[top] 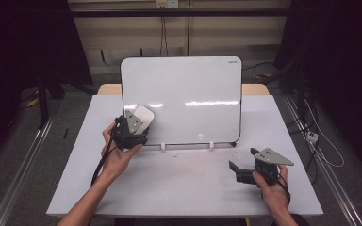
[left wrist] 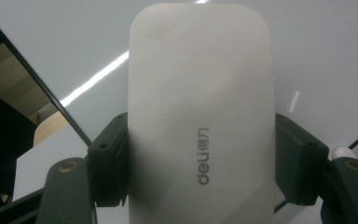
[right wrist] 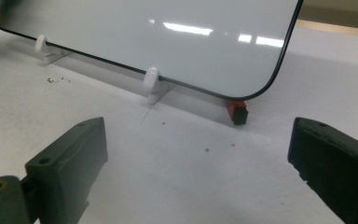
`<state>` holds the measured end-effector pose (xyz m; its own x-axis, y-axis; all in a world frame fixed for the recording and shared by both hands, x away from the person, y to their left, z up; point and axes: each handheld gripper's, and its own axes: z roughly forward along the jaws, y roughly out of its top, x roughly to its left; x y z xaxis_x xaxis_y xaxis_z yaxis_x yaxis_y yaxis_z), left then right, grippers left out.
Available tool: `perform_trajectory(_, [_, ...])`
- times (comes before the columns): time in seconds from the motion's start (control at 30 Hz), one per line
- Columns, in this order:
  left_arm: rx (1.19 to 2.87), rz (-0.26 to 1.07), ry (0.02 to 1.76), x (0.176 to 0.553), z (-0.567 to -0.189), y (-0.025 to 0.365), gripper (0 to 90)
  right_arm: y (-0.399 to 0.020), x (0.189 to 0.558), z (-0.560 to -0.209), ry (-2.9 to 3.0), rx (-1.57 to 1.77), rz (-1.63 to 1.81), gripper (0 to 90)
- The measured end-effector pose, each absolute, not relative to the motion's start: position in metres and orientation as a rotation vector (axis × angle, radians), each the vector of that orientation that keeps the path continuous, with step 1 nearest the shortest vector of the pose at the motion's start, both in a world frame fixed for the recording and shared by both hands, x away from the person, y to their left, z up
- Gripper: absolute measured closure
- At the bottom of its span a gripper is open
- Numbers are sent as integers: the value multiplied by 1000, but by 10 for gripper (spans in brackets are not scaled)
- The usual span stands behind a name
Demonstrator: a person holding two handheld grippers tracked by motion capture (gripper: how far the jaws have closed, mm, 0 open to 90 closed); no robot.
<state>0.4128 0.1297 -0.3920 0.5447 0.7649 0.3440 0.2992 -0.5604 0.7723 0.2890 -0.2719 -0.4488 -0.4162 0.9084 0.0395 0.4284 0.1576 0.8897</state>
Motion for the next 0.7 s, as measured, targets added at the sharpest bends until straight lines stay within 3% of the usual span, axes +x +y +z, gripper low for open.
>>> perform_trajectory(0.7, [2146,981,830,418,-404,120,307,-272,289,-449,1929,1258,1211,44])
